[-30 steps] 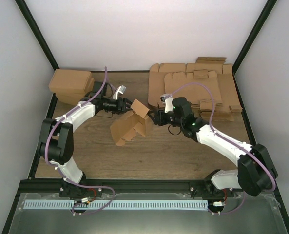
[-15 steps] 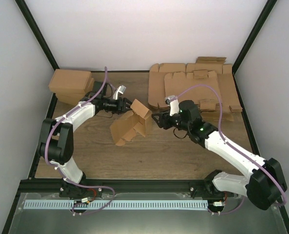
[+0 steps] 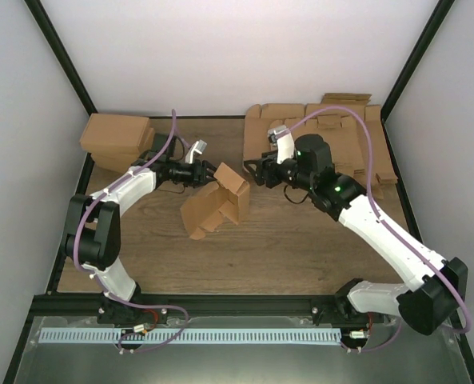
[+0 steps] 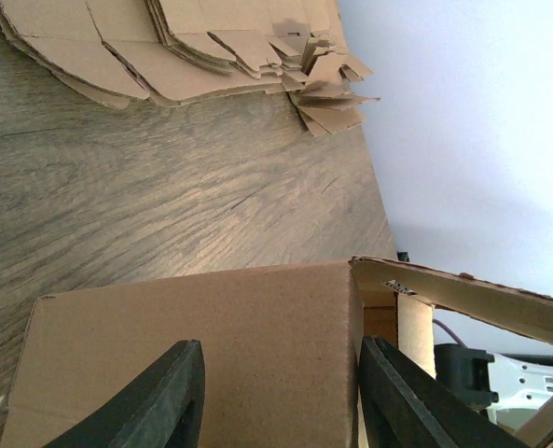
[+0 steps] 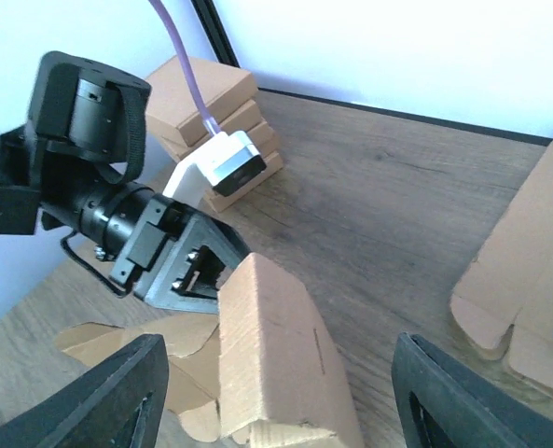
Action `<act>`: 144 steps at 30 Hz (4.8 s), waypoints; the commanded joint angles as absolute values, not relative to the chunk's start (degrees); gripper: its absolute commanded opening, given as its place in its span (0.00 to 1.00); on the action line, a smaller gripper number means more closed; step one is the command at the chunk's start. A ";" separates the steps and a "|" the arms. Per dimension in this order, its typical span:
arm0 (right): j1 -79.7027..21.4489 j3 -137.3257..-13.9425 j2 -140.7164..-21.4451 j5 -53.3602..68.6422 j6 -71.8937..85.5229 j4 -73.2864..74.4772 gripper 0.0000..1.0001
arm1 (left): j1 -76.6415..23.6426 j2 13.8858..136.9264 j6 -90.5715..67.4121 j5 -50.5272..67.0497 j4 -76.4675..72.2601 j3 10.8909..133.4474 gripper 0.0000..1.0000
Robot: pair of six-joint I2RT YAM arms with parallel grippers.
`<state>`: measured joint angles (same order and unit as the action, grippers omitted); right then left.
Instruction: Fold the paper box
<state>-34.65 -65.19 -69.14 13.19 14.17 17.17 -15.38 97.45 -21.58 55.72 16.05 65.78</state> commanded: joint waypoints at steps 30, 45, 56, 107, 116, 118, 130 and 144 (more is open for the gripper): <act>-44.89 -77.61 -87.36 -2.67 4.28 30.75 0.54 | -15.37 87.08 -20.48 40.96 19.43 67.23 0.57; -46.31 -78.86 -89.56 -3.78 1.92 31.78 0.52 | -19.11 77.96 -1.71 21.41 36.68 70.51 0.72; -50.36 -79.57 -93.38 -14.32 0.50 35.17 0.53 | -22.58 78.26 1.11 14.31 37.51 69.85 0.68; -30.47 -55.55 -84.79 7.24 16.07 16.68 0.58 | -8.79 60.97 -18.65 31.79 27.15 51.69 0.84; -29.28 -45.48 -87.17 12.57 21.99 4.15 0.57 | -11.81 62.68 -19.76 31.62 24.78 44.61 0.78; -29.10 -44.84 -87.96 13.29 22.37 2.49 0.57 | -13.58 63.11 -20.58 31.43 23.34 43.25 0.78; -26.99 -45.98 -88.30 16.72 22.86 -0.81 0.58 | -14.02 71.29 -20.97 28.63 16.00 45.13 0.84; -16.04 -48.88 -97.38 41.55 27.23 -2.58 0.53 | -14.06 72.10 -16.91 25.43 18.09 51.66 0.91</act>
<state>-16.51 -46.76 -96.73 35.31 26.46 -1.85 -14.04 71.61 -19.18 26.17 17.69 49.30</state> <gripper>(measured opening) 0.529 0.912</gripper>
